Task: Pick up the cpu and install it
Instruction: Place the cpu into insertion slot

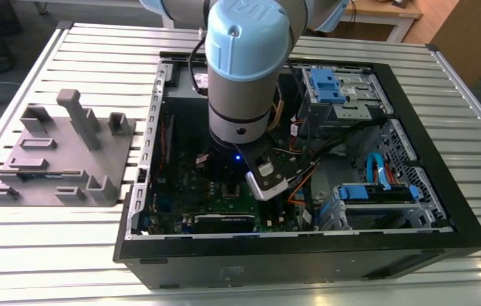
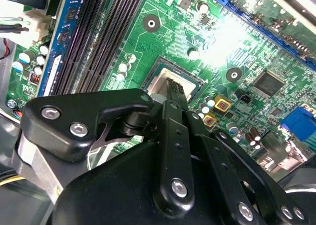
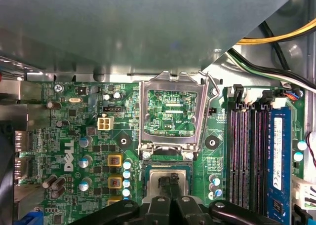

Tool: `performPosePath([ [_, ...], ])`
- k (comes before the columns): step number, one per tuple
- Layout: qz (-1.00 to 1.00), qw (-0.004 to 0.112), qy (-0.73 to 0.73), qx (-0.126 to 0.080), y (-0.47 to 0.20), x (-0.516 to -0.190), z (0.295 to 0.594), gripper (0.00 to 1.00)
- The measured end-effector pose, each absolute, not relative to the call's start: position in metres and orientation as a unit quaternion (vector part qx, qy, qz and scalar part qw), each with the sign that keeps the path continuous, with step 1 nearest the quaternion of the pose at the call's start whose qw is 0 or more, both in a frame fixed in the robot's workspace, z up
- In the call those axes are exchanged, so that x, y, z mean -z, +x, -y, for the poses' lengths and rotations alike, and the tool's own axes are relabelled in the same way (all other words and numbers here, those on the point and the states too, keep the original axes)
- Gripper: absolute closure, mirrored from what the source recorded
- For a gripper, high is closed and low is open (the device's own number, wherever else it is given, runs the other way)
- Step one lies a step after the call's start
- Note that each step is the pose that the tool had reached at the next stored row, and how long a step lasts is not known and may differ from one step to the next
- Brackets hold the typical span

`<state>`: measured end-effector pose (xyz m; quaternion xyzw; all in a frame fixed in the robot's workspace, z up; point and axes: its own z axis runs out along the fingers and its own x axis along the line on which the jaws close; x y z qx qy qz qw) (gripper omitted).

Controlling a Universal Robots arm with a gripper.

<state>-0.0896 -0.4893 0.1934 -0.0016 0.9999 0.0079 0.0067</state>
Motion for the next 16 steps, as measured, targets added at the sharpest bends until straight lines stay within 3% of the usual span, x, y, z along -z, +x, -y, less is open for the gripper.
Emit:
performPosePath([
  [16, -1.000, 0.007, -0.002, -0.008, -0.090, -0.203, 0.489, 0.89],
])
